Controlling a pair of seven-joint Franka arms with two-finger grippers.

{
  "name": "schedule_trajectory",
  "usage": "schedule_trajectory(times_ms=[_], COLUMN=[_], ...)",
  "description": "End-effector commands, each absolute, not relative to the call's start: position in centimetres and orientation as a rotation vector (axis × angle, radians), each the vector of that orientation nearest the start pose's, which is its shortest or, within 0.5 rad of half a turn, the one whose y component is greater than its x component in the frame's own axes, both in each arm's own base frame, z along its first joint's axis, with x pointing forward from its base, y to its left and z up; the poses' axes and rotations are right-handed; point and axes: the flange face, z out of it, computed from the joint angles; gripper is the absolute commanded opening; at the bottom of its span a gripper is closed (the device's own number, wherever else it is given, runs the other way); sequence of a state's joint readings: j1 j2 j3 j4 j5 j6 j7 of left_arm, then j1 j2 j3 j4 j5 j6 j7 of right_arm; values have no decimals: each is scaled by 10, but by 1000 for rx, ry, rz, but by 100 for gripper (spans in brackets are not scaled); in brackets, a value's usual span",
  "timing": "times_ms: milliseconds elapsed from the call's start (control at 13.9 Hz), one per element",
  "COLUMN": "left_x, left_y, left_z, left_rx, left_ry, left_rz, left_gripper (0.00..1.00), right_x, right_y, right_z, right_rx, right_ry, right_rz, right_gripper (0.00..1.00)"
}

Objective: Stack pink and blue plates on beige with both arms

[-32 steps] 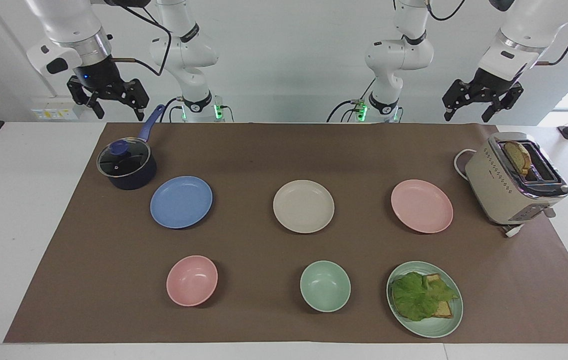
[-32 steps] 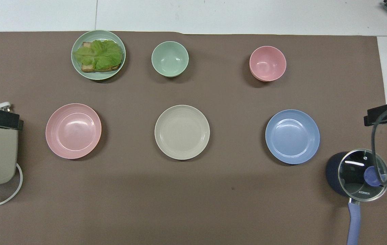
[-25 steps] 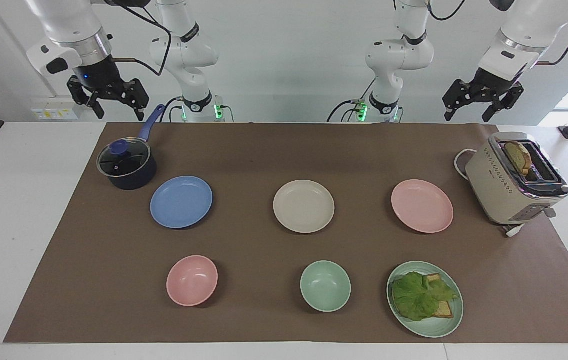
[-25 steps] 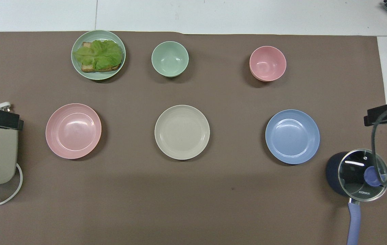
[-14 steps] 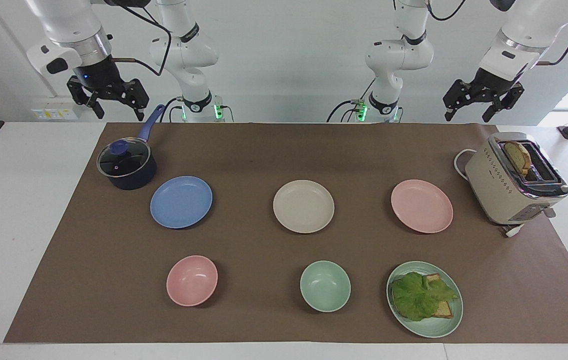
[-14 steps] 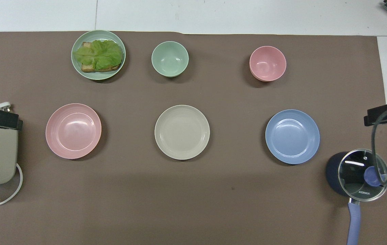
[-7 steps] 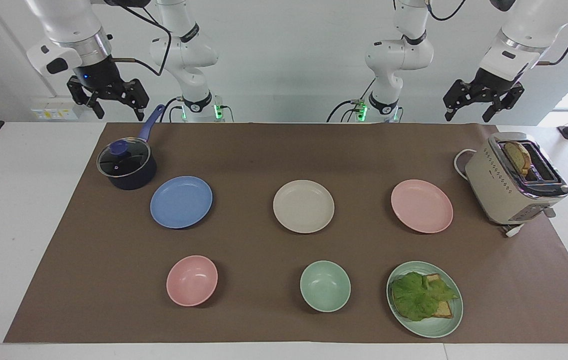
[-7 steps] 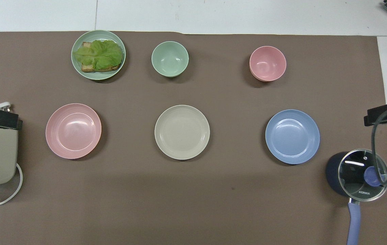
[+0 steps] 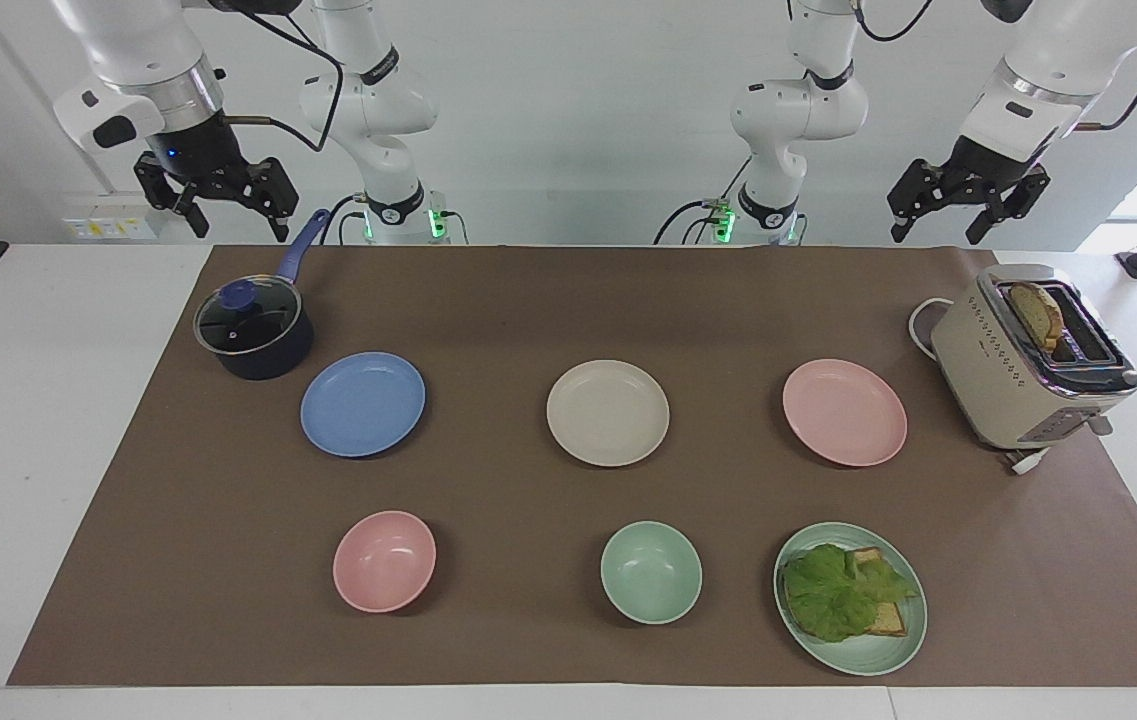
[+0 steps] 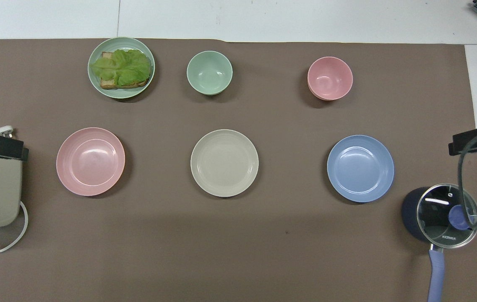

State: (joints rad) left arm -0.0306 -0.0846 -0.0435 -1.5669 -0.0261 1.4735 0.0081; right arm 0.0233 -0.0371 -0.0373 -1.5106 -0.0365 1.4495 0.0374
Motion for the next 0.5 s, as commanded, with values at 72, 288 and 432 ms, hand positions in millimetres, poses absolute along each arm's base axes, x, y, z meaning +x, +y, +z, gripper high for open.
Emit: schedule_trajectory(times_ms=[72, 288, 432], left_x=[515, 521, 522], left_y=[-27, -17, -14], left_z=[654, 646, 646], left_rx=[-3172, -3171, -3171], left_ry=[115, 121, 115], left_rz=[3, -22, -35], left_gripper=[100, 100, 100], right_x=[529, 529, 529], right_y=[-15, -15, -15], right_z=[665, 665, 665], right_rx=[-3168, -3170, -3170], right_ry=[59, 54, 54], right_rz=[39, 42, 42], right_gripper=[100, 100, 100])
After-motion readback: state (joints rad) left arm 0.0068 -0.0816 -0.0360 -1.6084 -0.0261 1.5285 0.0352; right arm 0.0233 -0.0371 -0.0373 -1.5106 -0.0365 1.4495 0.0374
